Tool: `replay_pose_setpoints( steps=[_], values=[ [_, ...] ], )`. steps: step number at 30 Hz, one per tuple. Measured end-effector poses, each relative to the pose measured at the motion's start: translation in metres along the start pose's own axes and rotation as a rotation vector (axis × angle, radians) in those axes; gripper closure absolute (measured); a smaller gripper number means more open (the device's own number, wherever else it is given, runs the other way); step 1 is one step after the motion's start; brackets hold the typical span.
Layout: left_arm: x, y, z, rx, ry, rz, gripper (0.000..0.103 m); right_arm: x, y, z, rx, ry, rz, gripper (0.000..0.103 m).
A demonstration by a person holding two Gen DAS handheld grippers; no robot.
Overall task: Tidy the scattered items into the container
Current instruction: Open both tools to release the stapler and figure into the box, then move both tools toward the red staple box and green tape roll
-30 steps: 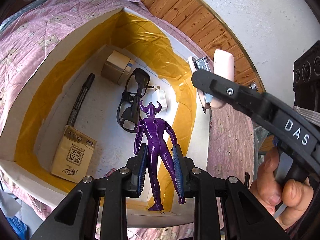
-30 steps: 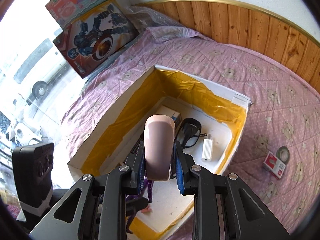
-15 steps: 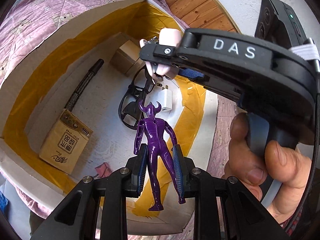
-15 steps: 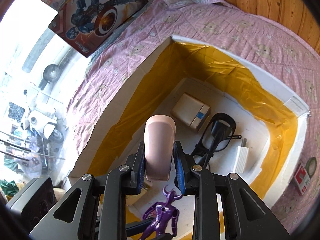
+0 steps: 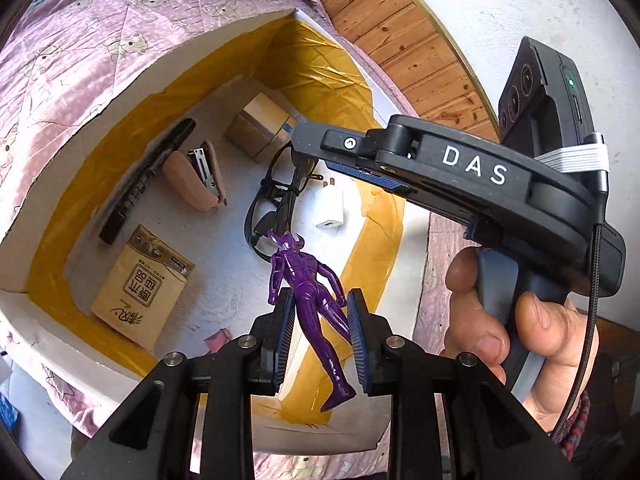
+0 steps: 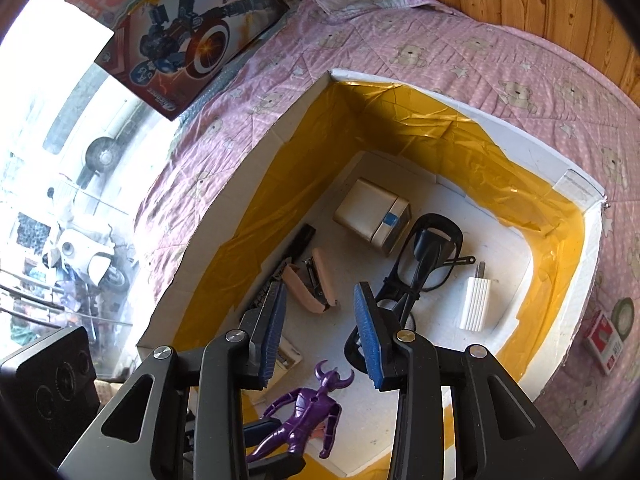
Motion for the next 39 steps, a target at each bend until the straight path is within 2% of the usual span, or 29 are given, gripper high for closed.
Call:
replay_pose_setpoints(
  steps=[2, 4, 7, 14, 15, 17, 18, 19, 20, 21, 23, 28, 30, 33, 39],
  values=[
    [0.006, -0.003, 0.002, -0.022, -0.012, 0.011, 0.072, -0.001, 0.003, 0.003, 0.007, -0.008, -0.006, 0.065],
    [0.01, -0.001, 0.005, -0.022, -0.033, 0.011, 0.058, -0.002, 0.007, 0.007, 0.015, -0.013, -0.009, 0.065],
    [0.015, 0.002, 0.007, -0.013, -0.053, -0.001, 0.05, -0.003, 0.015, 0.015, 0.024, -0.013, -0.007, 0.064],
    [0.018, 0.012, 0.011, -0.012, -0.062, -0.011, 0.048, 0.0, 0.035, 0.026, 0.061, -0.037, -0.01, 0.064],
    [0.021, 0.017, 0.011, 0.013, -0.098, -0.055, 0.048, 0.0, 0.039, 0.026, 0.073, -0.042, -0.015, 0.064],
    [0.04, 0.028, 0.01, 0.11, -0.311, -0.189, 0.046, 0.0, 0.046, 0.028, 0.095, -0.054, -0.025, 0.064],
    [0.051, 0.027, 0.012, 0.134, -0.443, -0.244, 0.036, 0.001, 0.048, 0.029, 0.103, -0.062, -0.025, 0.064],
    [0.054, 0.02, 0.015, 0.122, -0.55, -0.306, 0.028, 0.002, 0.05, 0.031, 0.106, -0.07, -0.027, 0.064],
    [0.05, 0.012, 0.016, 0.099, -0.611, -0.375, 0.028, 0.002, 0.052, 0.032, 0.11, -0.074, -0.032, 0.064],
    [0.046, 0.01, 0.015, 0.087, -0.629, -0.4, 0.03, 0.002, 0.054, 0.034, 0.115, -0.074, -0.035, 0.064],
    [0.039, 0.013, 0.011, 0.076, -0.595, -0.344, 0.03, 0.001, 0.058, 0.039, 0.124, -0.077, -0.04, 0.064],
    [0.021, 0.026, 0.002, 0.05, -0.428, -0.25, 0.03, 0.001, 0.066, 0.051, 0.139, -0.087, -0.051, 0.064],
    [0.021, 0.029, 0.005, 0.044, -0.416, -0.238, 0.03, -0.003, 0.068, 0.056, 0.138, -0.077, -0.058, 0.062],
    [0.028, 0.034, 0.013, 0.054, -0.43, -0.253, 0.03, -0.011, 0.068, 0.064, 0.129, -0.05, -0.061, 0.062],
    [0.045, 0.046, 0.022, 0.137, -0.527, -0.36, 0.029, -0.023, 0.071, 0.081, 0.129, -0.021, -0.052, 0.062]
  ],
)
Point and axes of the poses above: each gripper's, at about its wrist camera, not at the fingertips, and y roughly against the way its jaws point, x to its right, z to its underside, the point moved 6 cm from there along -y, roughly the way its jaws point, and after that the axes turned 3 degrees about y, right-handed, at the moved point
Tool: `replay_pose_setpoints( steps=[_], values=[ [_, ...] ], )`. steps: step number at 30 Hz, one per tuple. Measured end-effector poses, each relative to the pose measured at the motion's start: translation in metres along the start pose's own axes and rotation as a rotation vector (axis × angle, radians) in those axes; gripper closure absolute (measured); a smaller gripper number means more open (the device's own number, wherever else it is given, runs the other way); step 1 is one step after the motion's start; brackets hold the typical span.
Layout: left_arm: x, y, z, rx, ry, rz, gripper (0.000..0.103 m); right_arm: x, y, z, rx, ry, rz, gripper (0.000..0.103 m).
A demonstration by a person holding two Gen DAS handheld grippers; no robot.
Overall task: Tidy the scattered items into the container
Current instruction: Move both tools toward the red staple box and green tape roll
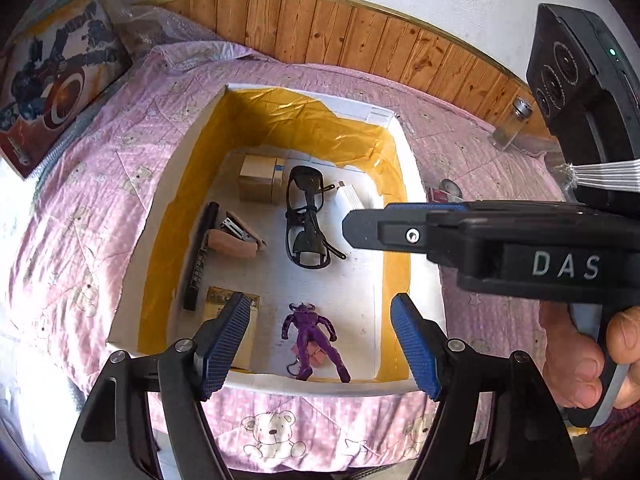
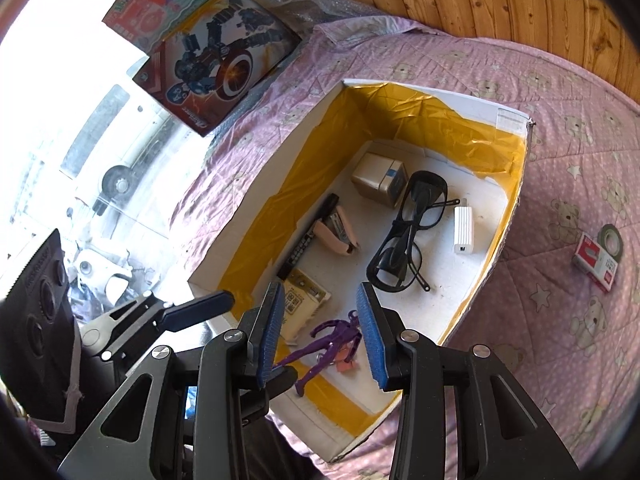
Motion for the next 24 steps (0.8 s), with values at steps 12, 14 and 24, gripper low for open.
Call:
replay_pose_setpoints(
  steps=[12, 14, 24],
  values=[
    [0.016, 0.027, 0.008, 0.064, -0.06, -0.043, 0.029, -0.008, 0.03, 0.026, 0.056, -0.009, 0.005, 0.062],
    [0.018, 0.03, 0.01, 0.068, -0.06, -0.039, 0.029, -0.01, 0.035, 0.03, 0.068, -0.013, -0.007, 0.062],
    [0.027, 0.039, 0.025, 0.088, -0.055, -0.022, 0.029, 0.002, 0.051, 0.061, 0.167, -0.121, -0.097, 0.062]
  ],
)
Point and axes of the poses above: each gripper's, at about its wrist camera, not at the fingertips, and y roughly against the way its jaws point, x to its right, z to its underside, the point moved 6 cm from there along -y, roughly the way its jaws point, and after that the axes turned 3 degrees about y, right-handed, at the moved point
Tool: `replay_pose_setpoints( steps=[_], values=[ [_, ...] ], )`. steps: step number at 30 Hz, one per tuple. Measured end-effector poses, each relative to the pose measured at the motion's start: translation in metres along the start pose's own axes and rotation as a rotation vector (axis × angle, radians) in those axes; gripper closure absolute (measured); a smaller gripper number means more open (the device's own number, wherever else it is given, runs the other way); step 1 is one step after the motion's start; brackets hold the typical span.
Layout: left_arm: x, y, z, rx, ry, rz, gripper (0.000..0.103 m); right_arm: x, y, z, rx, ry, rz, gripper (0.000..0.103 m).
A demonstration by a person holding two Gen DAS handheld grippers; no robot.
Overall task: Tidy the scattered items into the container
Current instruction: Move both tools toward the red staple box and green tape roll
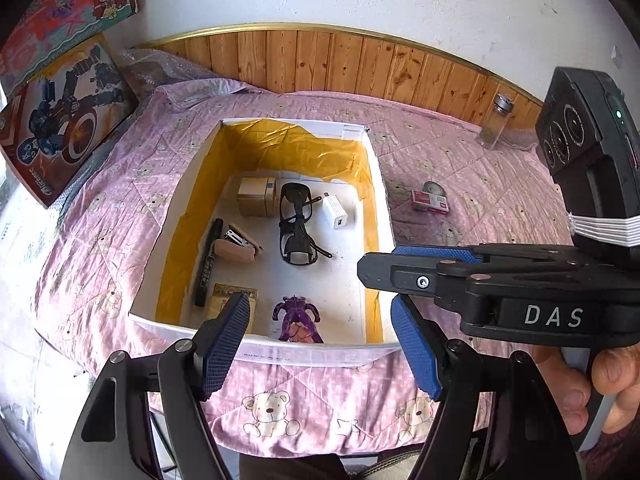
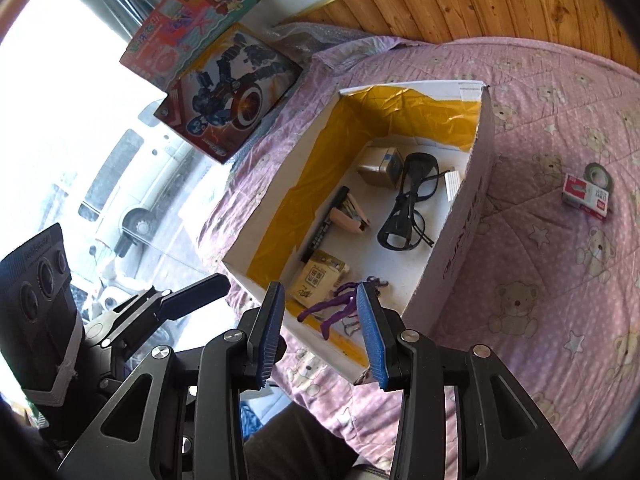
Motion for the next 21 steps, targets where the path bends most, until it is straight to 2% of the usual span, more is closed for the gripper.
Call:
replay_pose_setpoints(
  steps=[4, 8, 13, 21],
  values=[
    [0.012, 0.004, 0.0, 0.025, -0.007, 0.027, 0.029, 0.017, 0.025, 0.011, 0.075, -0.069, -0.033, 0.062],
    [0.036, 0.005, -0.003, 0.041, -0.037, 0.072, 0.029, 0.049, 0.049, 0.02, 0.132, -0.143, -0.005, 0.062],
    [0.068, -0.007, -0.005, 0.019, -0.07, 0.131, 0.029, 0.102, 0.064, 0.025, 0.147, -0.201, 0.114, 0.062],
    [0.128, -0.045, -0.021, -0.058, -0.077, 0.252, 0.029, 0.185, 0.077, 0.011, 0.172, -0.303, 0.238, 0.062]
  ],
)
Point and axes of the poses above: each gripper's, at about its wrist camera, not at the fingertips, and y roughly against the way its jaws point, x to its right, z to its underside, the point moved 6 cm from there along -y, roughly the way its jaws point, and after that the axes turned 3 degrees about y, right-handed, at the moved point
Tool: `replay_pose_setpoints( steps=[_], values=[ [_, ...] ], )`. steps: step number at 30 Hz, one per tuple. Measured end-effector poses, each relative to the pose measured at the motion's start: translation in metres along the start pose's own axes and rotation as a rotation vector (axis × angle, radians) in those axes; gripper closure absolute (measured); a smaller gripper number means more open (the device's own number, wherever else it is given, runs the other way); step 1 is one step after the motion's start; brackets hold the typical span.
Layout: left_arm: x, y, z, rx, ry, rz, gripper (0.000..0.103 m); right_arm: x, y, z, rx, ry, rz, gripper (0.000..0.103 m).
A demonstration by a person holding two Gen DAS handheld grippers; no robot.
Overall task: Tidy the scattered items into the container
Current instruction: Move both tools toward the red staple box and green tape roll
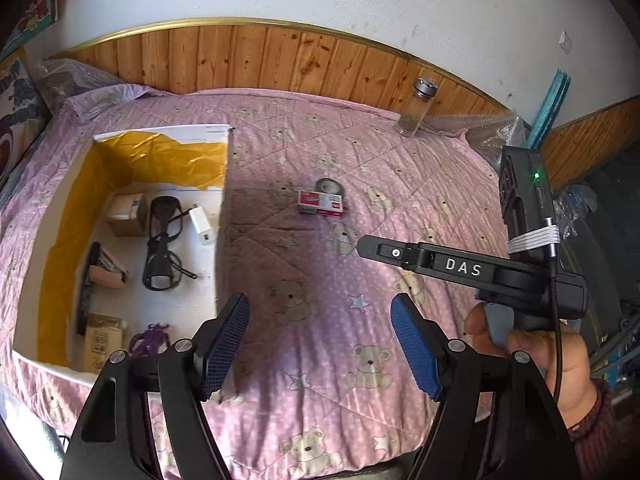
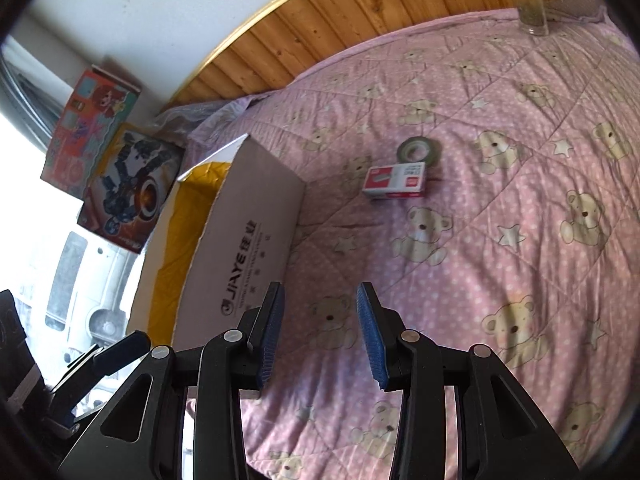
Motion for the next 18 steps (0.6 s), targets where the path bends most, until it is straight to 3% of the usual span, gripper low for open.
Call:
replay_pose_setpoints(
  steps=[10, 18],
  values=[
    [0.008, -0.105, -0.042, -0.089, 0.096, 0.033, 0.029, 0.067, -0.016, -0.043, -0.004, -0.068, 0.085, 0.062],
    [-0.015, -0.185, -0.065, -0.095, 0.209, -0.024, 0.029, 0.069, -0.045, -0.085, -0.031, 0.055, 0.153, 0.064]
  ],
)
Point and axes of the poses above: each gripper's, at about its wrist camera, not at the fingertips, and y roughly against the way its jaws point, x to its right, z to its underside, the point moved 6 cm from there along -y, roughly the way its jaws point, and after that the axes turned 3 degrees about y, right-handed, at the moved point
